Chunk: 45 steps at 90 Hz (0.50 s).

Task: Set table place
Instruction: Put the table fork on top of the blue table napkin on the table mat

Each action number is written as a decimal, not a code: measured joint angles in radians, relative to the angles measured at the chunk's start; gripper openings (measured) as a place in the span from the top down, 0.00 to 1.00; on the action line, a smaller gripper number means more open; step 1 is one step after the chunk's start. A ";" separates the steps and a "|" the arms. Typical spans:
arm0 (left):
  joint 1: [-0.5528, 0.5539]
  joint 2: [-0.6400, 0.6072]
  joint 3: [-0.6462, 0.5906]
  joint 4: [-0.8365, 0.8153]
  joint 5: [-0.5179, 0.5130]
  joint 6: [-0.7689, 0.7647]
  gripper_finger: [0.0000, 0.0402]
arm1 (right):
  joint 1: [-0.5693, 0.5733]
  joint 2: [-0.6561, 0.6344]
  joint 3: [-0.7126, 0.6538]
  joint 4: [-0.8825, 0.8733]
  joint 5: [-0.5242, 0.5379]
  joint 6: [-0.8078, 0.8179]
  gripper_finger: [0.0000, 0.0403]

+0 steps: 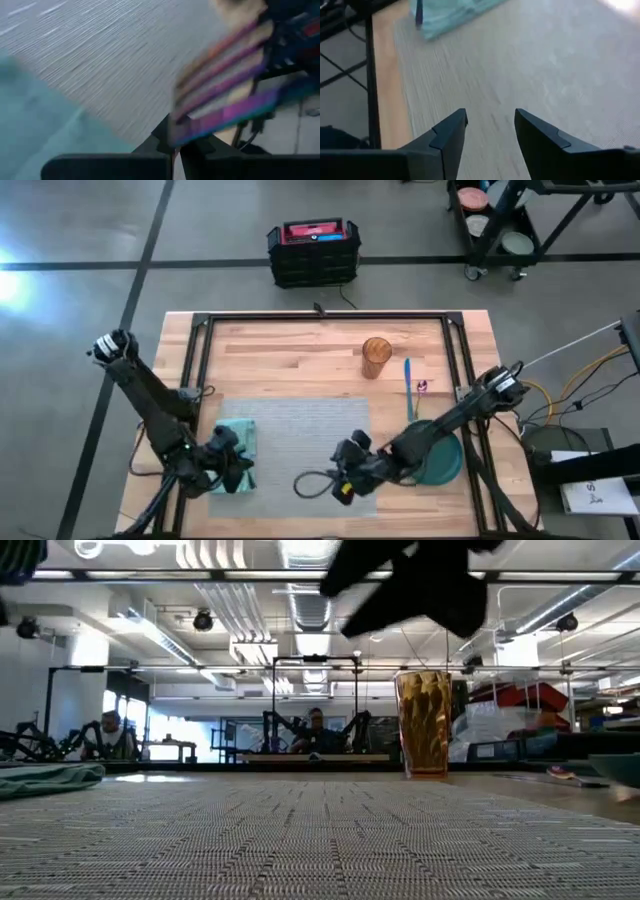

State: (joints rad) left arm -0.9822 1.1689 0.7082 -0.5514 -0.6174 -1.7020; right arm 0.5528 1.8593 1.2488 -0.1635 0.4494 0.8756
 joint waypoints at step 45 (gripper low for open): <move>-0.011 -0.051 -0.027 -0.176 0.137 -0.088 1.00 | 0.016 0.105 -0.083 0.352 -0.098 -0.119 0.61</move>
State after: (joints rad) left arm -0.9931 1.1178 0.6812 -0.7272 -0.4799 -1.7903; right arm 0.5686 1.9640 1.1660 0.1883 0.3518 0.7571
